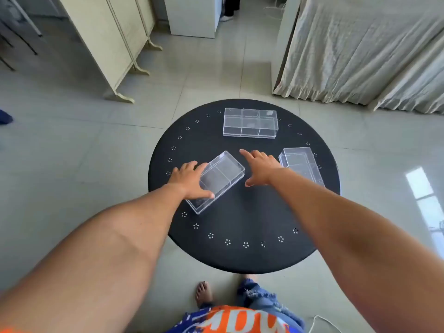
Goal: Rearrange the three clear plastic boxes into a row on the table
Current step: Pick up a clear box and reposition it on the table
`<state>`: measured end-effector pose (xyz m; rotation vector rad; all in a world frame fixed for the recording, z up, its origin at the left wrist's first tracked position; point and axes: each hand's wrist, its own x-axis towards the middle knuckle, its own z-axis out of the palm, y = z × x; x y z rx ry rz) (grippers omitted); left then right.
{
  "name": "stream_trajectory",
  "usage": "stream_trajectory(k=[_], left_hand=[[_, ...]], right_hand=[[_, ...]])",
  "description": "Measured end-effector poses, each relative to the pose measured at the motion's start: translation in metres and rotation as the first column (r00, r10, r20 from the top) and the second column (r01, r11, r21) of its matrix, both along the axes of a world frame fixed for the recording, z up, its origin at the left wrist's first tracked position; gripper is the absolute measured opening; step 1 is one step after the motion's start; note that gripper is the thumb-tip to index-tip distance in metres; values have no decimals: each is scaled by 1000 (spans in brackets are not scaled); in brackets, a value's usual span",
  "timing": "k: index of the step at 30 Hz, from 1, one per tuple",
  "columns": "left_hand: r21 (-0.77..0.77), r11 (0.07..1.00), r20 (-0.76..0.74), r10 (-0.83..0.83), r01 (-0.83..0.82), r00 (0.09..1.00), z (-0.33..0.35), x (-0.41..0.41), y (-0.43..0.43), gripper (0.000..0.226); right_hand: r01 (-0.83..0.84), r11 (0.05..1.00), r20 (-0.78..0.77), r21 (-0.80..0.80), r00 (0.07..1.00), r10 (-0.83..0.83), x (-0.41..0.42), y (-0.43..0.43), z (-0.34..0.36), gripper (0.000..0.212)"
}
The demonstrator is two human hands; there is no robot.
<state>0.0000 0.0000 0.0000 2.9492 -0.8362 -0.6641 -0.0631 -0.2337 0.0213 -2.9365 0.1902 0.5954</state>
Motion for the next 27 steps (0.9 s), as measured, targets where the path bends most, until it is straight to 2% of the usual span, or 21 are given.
stream_trajectory(k=[6, 14, 17, 22, 27], left_hand=[[-17, 999, 46, 37, -36, 998, -32, -18, 17, 135], [-107, 986, 97, 141, -130, 985, -45, -30, 30, 130], [-162, 972, 80, 183, -168, 980, -50, -35, 34, 124], [-253, 924, -34, 289, -288, 957, -50, -35, 36, 117], [-293, 893, -150, 311, -342, 939, -39, -23, 35, 115]], right_hand=[[-229, 970, -12, -77, 974, 228, 26, 2, -15, 132], [-460, 876, -75, -142, 888, 454, 56, -4, -36, 135], [-483, 865, -73, -131, 875, 478, 61, -4, -42, 132], [-477, 873, -69, -106, 879, 472, 65, -2, -50, 128], [-407, 913, -124, 12, 906, 405, 69, -10, -46, 129]])
